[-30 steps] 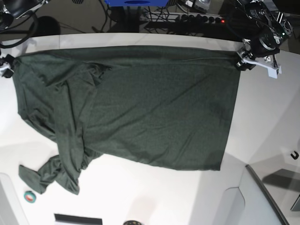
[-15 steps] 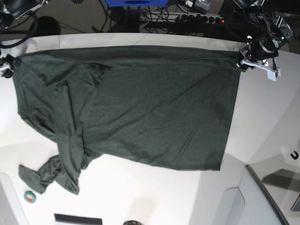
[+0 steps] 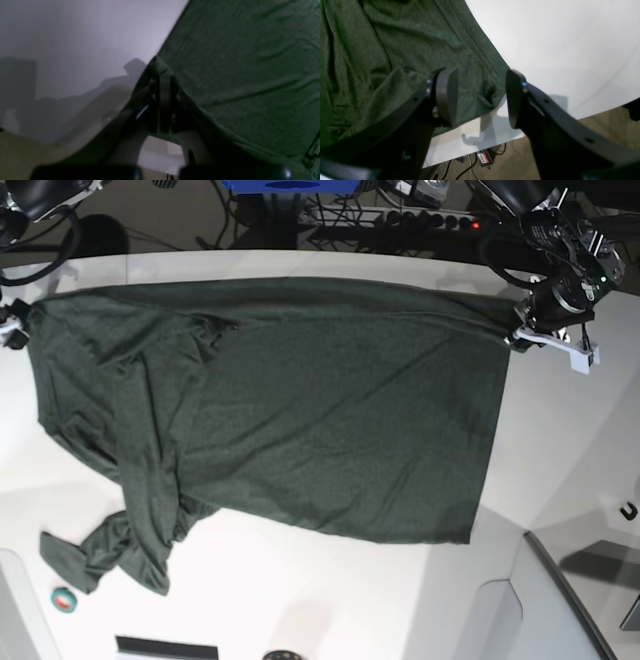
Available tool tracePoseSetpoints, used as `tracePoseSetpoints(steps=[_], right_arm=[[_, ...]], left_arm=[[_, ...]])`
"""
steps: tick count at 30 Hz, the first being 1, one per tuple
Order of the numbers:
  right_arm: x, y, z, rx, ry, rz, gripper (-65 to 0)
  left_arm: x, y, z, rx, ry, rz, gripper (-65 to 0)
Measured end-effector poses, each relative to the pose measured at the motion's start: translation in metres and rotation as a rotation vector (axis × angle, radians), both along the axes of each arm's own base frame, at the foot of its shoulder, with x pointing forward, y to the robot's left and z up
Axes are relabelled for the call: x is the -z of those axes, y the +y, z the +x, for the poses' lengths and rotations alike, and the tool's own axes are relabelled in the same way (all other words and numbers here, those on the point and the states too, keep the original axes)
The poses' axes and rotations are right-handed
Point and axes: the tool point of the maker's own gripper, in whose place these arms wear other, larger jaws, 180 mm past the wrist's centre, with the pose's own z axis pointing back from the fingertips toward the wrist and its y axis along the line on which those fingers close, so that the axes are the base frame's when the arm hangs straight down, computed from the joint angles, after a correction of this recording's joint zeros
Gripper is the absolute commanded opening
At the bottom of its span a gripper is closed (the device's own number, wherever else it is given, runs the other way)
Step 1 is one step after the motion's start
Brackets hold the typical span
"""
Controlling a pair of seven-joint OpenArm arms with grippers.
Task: Layout the t-shirt on the table in an organized manner, then fold the t-shirt properly
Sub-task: 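Hold both corners and adjust the left gripper along the shirt edge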
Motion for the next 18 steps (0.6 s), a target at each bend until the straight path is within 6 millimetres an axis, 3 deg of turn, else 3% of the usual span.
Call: tracePoseSetpoints(steps=[13,16,18], right_arm=[[0.0,0.0,0.0,0.0,0.0,0.0,-36.5],[0.0,0.0,0.0,0.0,0.0,0.0,-36.5],[0.0,0.0,0.0,0.0,0.0,0.0,-36.5]], left_arm=[[-0.002,-0.008,0.011,-0.004,-0.026,-0.019,-65.0],[-0.001,-0.009,0.011,-0.011,-0.028,-0.025,-56.1],[-0.001,-0.012,0.011,-0.012,-0.03,-0.033,-53.5]])
